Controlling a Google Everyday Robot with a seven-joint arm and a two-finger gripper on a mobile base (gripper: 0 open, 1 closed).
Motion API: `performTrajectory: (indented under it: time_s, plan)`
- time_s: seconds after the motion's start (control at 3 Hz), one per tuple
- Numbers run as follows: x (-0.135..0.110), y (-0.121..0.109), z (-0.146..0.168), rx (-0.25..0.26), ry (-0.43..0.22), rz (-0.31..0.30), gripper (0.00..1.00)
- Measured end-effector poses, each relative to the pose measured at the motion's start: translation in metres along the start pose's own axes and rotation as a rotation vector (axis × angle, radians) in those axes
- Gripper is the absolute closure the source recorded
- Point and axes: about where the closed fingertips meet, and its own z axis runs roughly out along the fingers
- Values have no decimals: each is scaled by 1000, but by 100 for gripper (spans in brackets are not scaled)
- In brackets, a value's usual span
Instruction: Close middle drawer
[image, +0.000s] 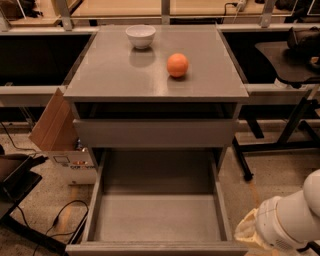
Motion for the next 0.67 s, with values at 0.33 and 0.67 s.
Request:
performTrajectory:
  time_s: [0.33,0.67]
  plan:
    - [2,3,2,-6,5,1,100]
    - [2,3,2,-5,5,1,100]
